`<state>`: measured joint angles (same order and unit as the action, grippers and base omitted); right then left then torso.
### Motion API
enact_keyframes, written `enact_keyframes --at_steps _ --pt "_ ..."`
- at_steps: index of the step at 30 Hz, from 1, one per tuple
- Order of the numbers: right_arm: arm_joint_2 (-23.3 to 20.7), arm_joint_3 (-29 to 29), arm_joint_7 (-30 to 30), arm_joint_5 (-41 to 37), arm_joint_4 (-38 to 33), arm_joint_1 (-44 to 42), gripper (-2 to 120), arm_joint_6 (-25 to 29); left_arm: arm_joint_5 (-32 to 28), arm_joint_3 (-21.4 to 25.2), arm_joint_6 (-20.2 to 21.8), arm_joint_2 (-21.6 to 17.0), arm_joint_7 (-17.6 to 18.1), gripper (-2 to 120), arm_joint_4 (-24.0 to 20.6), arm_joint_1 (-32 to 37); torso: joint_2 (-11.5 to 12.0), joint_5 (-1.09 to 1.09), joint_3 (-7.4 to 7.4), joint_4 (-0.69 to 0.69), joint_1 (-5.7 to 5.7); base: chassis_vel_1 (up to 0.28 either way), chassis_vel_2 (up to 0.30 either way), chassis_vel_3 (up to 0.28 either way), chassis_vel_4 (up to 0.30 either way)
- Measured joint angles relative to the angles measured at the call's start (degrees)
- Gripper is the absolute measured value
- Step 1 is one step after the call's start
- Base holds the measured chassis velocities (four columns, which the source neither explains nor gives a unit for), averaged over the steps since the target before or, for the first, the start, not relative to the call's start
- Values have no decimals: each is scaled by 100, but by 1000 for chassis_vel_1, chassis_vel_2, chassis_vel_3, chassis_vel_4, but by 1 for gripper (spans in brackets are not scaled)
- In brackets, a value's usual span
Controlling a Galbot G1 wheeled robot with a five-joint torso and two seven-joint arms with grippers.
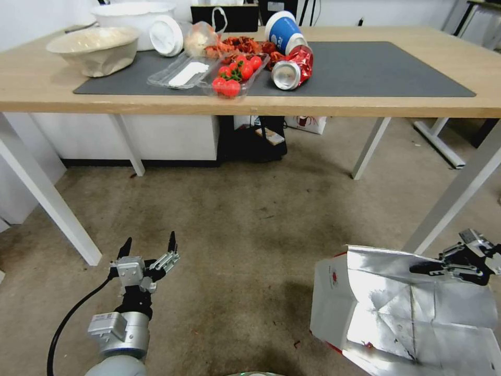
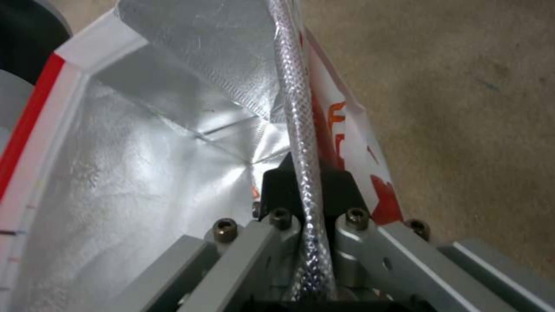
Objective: Pick up the food delivery bag from the floor and place it on the table.
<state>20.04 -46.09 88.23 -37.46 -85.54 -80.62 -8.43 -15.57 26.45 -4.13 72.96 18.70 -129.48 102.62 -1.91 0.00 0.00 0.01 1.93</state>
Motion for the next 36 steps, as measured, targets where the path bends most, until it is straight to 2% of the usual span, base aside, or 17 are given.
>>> enact_keyframes --at_steps 21,36 --pt "51 43 -8 -94 -277 -94 0 -116 -48 -37 -55 44 0 100 -42 32 0 0 0 0 0 0 0 0 0" --pt "251 38 -9 -106 -518 -157 0 -226 -91 -12 -62 13 26 100 -47 21 0 0 0 0 0 0 0 0 0"
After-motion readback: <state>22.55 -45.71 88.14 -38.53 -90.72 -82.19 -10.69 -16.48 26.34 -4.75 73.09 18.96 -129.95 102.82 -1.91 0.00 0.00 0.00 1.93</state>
